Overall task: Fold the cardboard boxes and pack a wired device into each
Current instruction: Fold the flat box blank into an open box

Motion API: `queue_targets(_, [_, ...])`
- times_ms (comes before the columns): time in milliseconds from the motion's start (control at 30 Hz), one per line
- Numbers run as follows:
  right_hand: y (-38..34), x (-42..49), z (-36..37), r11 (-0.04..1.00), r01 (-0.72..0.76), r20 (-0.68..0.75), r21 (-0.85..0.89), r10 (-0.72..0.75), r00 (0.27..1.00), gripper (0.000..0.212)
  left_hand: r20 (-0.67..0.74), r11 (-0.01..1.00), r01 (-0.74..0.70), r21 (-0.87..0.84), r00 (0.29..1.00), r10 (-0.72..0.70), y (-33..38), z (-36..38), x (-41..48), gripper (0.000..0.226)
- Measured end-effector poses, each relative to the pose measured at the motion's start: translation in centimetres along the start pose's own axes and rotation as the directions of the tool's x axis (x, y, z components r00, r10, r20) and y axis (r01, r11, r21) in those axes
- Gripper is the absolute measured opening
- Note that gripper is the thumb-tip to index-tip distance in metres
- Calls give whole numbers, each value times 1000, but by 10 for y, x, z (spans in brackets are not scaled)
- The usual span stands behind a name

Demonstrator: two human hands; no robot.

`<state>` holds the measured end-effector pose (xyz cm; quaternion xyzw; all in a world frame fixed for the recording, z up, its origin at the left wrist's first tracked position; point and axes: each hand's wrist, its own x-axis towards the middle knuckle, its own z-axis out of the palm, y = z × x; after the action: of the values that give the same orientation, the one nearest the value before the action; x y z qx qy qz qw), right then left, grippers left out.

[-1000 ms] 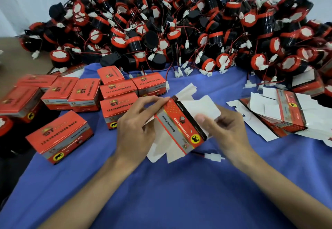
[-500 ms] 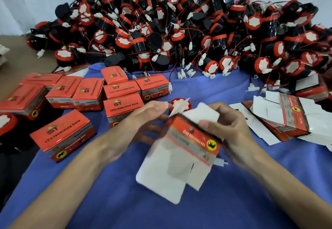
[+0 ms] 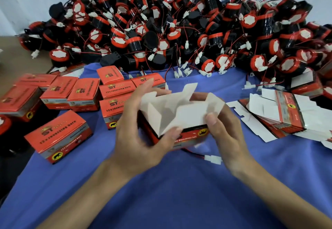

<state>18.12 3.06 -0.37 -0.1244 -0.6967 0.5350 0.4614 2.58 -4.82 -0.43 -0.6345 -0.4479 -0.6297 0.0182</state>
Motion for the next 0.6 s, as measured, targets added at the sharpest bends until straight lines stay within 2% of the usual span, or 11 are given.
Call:
queue_targets(100, [1, -3, -2, 952, 243, 98, -185, -229, 969, 30, -6, 963, -221, 155, 974, 224, -9, -5, 5, 65])
queue_targets(167, [5, -3, -4, 935, 267, 105, -233, -248, 963, 35, 36, 956, -263, 128, 965, 260, -19, -6, -1, 69])
queue_targets(233, [9, -4, -5, 941, 230, 98, -248, -212, 972, 48, 105, 973, -229, 41, 969, 223, -28, -4, -8, 75])
queue_targets(300, [11, -4, -6, 946, 200, 101, -256, -180, 979, 50, 153, 986, -161, -37, 974, 164, -32, -1, -10, 71])
queue_targets(367, [10, -2, -7, 952, 173, 72, -252, -160, 984, 44, 182, 990, -108, -87, 976, 123, -34, 3, -12, 68])
queue_targets(500, [7, -2, -4, 966, 153, 19, -206, -152, 988, 32, 251, 992, 64, -112, 967, -34, -37, 4, -14, 90])
queue_targets(600, [9, -5, -1, 979, 126, 23, -157, -124, 992, 7, 261, 998, 56, -43, 964, -43, -38, 3, -12, 88])
